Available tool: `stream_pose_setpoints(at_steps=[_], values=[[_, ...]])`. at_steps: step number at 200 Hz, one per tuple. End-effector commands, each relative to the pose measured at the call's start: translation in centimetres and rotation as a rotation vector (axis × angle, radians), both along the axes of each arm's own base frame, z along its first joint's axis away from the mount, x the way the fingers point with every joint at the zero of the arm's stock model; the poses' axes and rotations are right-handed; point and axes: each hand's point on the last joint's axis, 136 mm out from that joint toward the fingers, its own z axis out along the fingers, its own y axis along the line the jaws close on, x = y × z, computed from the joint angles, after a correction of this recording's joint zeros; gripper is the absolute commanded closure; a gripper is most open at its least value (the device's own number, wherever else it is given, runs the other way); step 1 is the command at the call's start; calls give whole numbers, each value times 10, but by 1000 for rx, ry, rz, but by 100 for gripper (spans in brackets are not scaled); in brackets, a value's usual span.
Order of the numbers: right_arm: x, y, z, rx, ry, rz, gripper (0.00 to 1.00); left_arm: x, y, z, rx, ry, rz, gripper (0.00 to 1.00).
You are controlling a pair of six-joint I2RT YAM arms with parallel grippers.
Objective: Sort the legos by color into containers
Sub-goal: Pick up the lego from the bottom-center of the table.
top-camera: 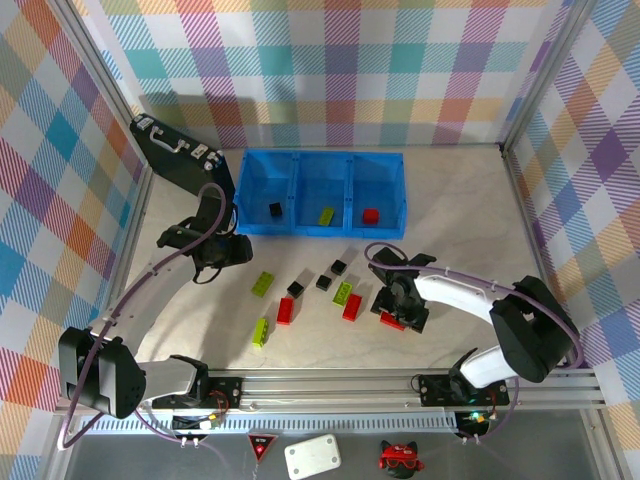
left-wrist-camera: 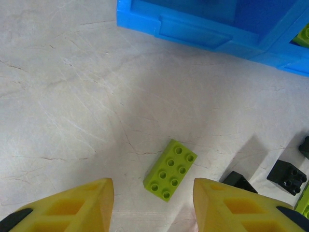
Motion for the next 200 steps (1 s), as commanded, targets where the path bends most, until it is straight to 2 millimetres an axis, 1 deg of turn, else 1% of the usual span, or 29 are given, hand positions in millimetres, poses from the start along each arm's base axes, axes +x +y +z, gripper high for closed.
stream_pose_setpoints(at_steps=[1, 36, 71, 120, 146, 161, 182, 200], values=[[-4, -2, -4, -5, 8, -20, 23, -1, 1, 5, -1, -22, 8, 53], [-5, -1, -3, 3, 4, -22, 28, -1, 0, 4, -3, -19, 5, 53], [-4, 0, 0, 8, -2, -21, 29, 0, -2, 3, -12, -17, 3, 53], [5, 0, 15, -1, -44, -4, 31, -2, -2, 4, -15, -15, -1, 53], [16, 1, 28, -10, -92, 4, 31, -6, -1, 3, -15, -12, -1, 53], [26, 3, 36, -14, -125, 14, 31, -9, 0, 1, -13, -5, -1, 53], [45, 9, 46, -12, -163, 32, 31, -13, 1, 1, -14, -6, 0, 53], [65, 17, 55, -6, -183, 52, 31, -17, 2, -1, -18, -3, 1, 53]])
